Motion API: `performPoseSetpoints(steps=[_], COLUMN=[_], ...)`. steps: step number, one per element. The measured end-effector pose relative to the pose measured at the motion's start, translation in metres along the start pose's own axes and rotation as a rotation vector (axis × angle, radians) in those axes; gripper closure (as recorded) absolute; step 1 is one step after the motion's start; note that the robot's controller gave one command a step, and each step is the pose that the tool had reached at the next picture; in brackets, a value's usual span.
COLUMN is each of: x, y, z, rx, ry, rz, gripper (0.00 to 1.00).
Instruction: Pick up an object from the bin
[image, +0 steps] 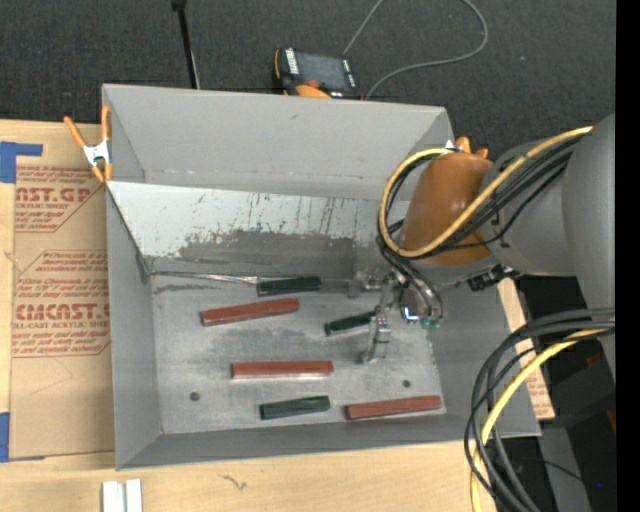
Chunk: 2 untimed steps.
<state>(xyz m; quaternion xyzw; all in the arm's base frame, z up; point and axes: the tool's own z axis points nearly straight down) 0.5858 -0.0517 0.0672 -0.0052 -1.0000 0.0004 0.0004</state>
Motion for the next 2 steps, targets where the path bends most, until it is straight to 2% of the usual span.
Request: performPoseSetpoints(steps=[1,2], x=[-0.001,-0.008], y=[0.001,-0.03], z=[-0.003,-0.192], rx=[0.0,0.001], ry=[-0.002,-0.013], rz=[0.0,-0.015], gripper=[1.0,1.0])
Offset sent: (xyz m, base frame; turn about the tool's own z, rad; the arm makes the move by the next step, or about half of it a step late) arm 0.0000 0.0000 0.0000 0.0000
